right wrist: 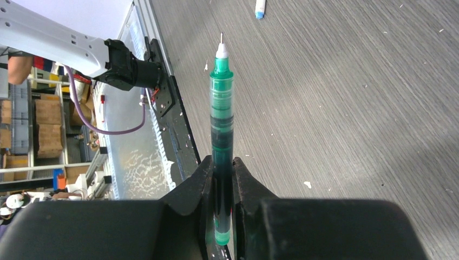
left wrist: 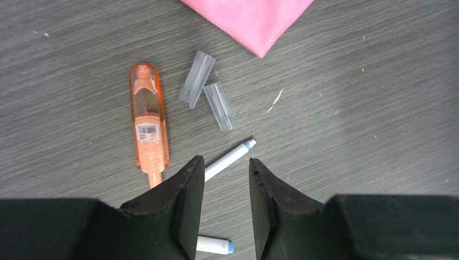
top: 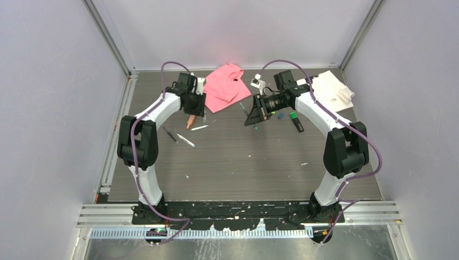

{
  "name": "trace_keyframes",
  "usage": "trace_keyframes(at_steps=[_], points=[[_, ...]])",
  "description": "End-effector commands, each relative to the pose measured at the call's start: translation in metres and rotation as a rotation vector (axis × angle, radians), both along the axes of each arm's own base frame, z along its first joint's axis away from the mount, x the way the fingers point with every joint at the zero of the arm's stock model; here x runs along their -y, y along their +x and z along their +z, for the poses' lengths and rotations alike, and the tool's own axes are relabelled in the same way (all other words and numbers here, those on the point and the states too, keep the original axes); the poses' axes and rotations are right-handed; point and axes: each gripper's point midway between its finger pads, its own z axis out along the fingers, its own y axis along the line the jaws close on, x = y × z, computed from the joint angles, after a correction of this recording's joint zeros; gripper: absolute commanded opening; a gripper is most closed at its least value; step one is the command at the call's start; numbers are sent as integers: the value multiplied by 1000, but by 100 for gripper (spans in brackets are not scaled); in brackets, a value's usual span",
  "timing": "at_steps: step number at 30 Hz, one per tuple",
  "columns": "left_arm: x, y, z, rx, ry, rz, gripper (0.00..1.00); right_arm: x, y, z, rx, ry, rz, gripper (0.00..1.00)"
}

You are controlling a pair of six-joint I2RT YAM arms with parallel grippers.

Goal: Insert the pens into the pen caps
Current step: Move the pen cap to the center of the board.

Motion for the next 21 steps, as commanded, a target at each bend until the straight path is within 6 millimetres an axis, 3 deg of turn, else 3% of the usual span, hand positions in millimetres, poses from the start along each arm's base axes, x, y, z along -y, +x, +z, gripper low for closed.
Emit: trace_keyframes(at_steps=[1, 11, 21], points=[[9, 14, 0, 5, -78, 104, 36, -2, 7, 7, 17, 32, 11, 1], [21, 29, -32, -62, -75, 203, 30, -3, 10, 5, 2, 41, 7, 1], [11, 40, -46, -71, 49, 282, 30, -2, 11, 5, -6, 47, 3, 1]])
